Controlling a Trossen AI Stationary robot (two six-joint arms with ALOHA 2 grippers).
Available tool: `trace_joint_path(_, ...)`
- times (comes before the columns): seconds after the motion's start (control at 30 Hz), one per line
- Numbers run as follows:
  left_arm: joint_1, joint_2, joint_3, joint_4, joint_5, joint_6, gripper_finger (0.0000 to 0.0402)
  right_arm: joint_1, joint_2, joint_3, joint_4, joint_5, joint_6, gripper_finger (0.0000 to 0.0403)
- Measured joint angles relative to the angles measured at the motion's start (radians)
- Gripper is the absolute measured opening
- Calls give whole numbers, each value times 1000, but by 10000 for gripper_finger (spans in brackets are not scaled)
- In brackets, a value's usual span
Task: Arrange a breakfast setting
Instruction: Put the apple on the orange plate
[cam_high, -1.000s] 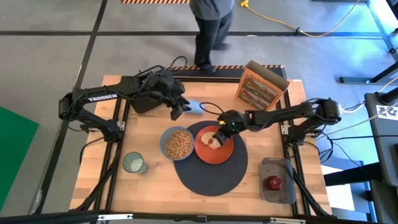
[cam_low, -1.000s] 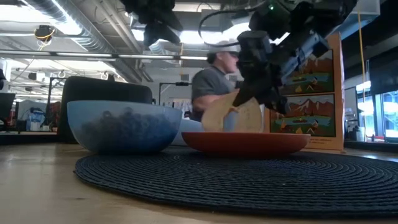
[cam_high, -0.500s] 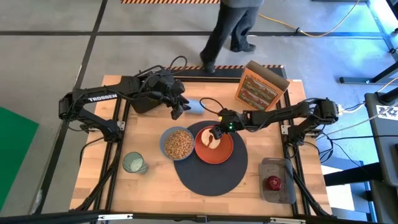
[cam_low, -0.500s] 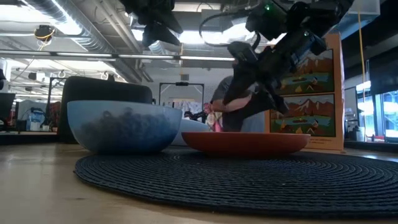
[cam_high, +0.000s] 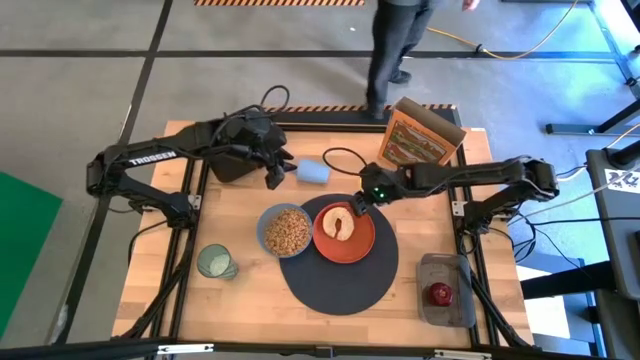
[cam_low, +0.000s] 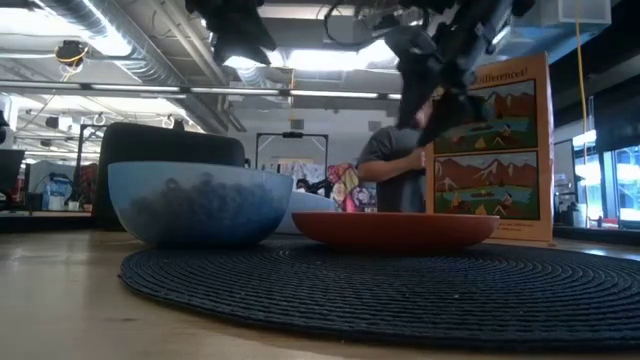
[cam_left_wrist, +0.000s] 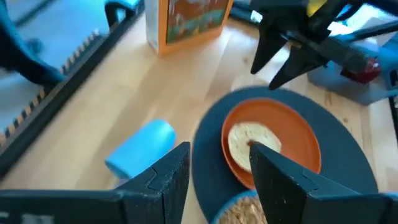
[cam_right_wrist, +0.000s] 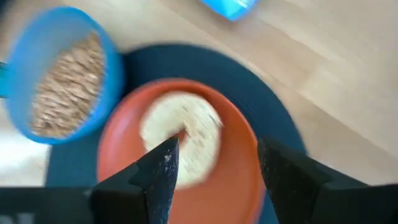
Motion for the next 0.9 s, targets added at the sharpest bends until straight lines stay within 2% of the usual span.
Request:
trace_joint_path(0.2, -25, 12, 1, 69, 8, 75, 161, 71, -2, 111, -364, -61, 88, 204)
trace_joint_path(0.33, -39, 14, 1, 95, 10, 114, 161, 173, -2, 123, -534, -233, 107, 204)
trace_joint_path(0.47, -39, 14, 1, 127, 15, 136, 161, 309, -2, 115, -674, -293, 198, 204)
trace_joint_path(0.73, -29, 50, 1, 223, 120, 146, 161, 619, -20, 115, -702, -339, 460, 206)
trace_joint_path(0.9, -30, 84, 1, 241, 188, 142, 161, 748, -20, 115, -667, -360, 632, 240)
